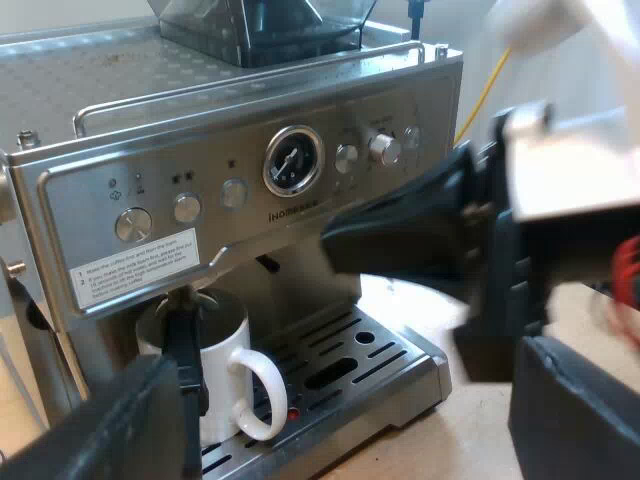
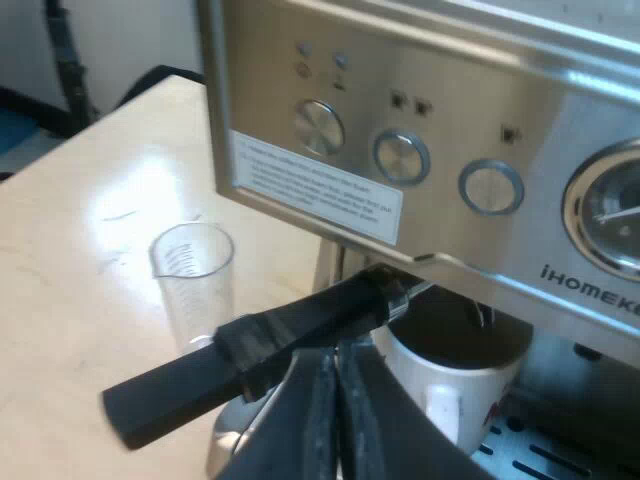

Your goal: Place mug into machine

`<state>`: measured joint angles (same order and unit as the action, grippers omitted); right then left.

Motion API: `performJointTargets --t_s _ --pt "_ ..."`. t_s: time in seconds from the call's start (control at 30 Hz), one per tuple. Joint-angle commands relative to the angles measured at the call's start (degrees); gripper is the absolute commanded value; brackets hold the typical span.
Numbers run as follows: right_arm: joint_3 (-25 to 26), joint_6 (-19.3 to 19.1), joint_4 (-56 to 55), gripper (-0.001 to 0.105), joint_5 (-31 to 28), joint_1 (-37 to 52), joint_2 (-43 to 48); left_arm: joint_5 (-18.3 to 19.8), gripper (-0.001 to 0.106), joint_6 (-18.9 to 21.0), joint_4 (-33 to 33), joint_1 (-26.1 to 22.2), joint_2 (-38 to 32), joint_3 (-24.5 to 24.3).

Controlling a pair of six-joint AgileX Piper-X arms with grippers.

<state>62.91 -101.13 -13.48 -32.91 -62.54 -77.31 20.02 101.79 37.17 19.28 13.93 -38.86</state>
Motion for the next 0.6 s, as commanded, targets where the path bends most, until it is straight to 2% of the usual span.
performJointTargets --t_s 0.03,0.2,0.27,0.33,0.37,0.43,0.5,0.57,0.6 --pt "0.7 -0.3 -2.0 0.000 -0.3 -0.4 3.3 0.2 0.068 0.3 0.2 0.1 0.0 -0.5" --pt "0.7 -0.3 -3.6 0.000 -0.3 -0.1 6.7 0.2 0.070 0.3 0.2 0.1 0.0 -0.5" --pt "0.7 -0.3 -4.1 0.007 0.8 0.4 7.7 0.1 0.075 0.3 0.2 0.1 0.0 -0.5" --pt "0.7 0.1 -5.7 0.025 1.0 1.6 8.6 0.1 0.080 0.3 0.2 0.1 0.0 -0.5" --pt "0.7 0.4 -6.0 0.031 1.0 1.9 8.7 0.1 0.080 0.3 0.2 0.1 0.0 -0.5" --pt "0.7 1.1 -7.8 0.051 1.2 3.7 9.3 0.1 0.080 0.3 0.0 0.1 0.0 -0.5" --pt "0.7 1.5 -9.1 0.058 2.8 5.1 9.6 0.8 0.080 0.3 -0.4 0.1 0.0 -0.7" --pt "0.7 4.6 -10.1 0.061 6.7 7.2 9.6 2.0 0.080 -0.1 -1.4 0.1 0.0 -0.8" --pt "0.7 7.6 -10.7 0.062 9.9 9.2 9.6 2.7 0.080 -0.3 -2.1 0.1 0.0 -0.8"
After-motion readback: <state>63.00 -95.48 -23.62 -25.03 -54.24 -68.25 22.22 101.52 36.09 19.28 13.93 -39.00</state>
